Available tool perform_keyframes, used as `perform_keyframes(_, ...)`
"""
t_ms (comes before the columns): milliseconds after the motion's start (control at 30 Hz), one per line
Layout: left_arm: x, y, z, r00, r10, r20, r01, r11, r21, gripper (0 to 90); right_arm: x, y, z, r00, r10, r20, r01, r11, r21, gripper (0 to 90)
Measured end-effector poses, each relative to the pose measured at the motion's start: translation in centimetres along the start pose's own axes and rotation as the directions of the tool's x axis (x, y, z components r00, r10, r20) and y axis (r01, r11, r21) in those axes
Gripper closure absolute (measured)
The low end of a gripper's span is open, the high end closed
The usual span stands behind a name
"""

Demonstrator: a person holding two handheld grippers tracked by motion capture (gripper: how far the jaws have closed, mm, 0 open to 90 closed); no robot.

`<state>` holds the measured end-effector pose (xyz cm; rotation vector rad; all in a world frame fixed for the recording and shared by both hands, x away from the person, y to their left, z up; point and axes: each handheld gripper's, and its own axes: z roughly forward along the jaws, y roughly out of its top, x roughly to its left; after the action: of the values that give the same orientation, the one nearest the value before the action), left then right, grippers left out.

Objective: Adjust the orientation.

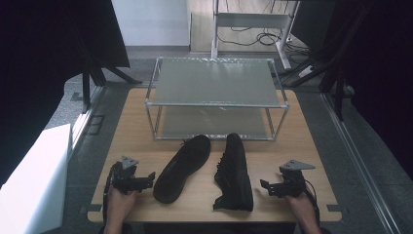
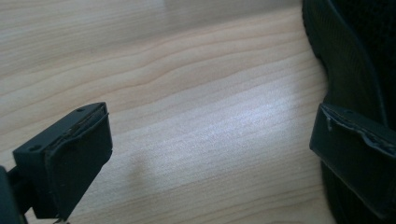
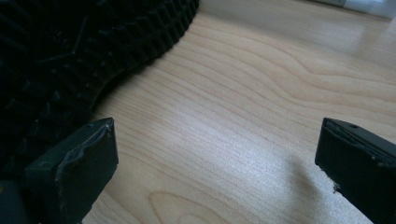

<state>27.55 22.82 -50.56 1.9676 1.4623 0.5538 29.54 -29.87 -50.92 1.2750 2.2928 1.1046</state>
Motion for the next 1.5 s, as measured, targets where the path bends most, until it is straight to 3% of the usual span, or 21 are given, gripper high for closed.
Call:
perform_keyframes(233, -0.3, -0.1, 0.6, 0.9996, 0.025, 0.011, -0.025, 0.9986, 0.046, 0.0, 0.0, 0.0, 0.2, 1.0, 0.001, 0.001, -0.001, 1.0, 0.011, 0.1)
perform_keyframes(533, -0.6, -0.3, 0.7, 0.9985, 0.037, 0.041, -0.039, 0.9977, 0.054, 0.0, 0.0, -0.1, 0.2, 0.9999, 0.006, -0.009, -0.006, 1.0, 0.014, 0.6)
perform_keyframes(767, -2.3, -0.4, 0.5, 0.9926, 0.094, 0.077, -0.099, 0.9929, 0.066, 0.0, 0.0, -0.1, 0.2, 0.9999, 0.005, -0.011, -0.005, 1.0, 0.015, 0.8)
perform_keyframes(1000, -3.5, -0.4, 0.3, 0.9886, 0.125, 0.084, -0.131, 0.9891, 0.068, 0.0, 0.0, -0.1, 0.2, 0.9999, 0.01, -0.012, -0.01, 1.0, 0.014, 0.9)
perform_keyframes(1167, -4.8, -0.3, 0.4, 0.9823, 0.148, 0.116, -0.156, 0.9856, 0.066, 0.0, 0.0, -0.1, 0.2, 0.9999, 0.009, -0.013, -0.009, 1.0, 0.017, 0.9)
perform_keyframes(1500, -6.3, -0.1, 0.7, 0.9756, 0.186, 0.116, -0.195, 0.9787, 0.065, 0.0, 0.0, -0.1, 0.3, 0.9998, 0.012, -0.014, -0.012, 1.0, 0.02, 1.2)
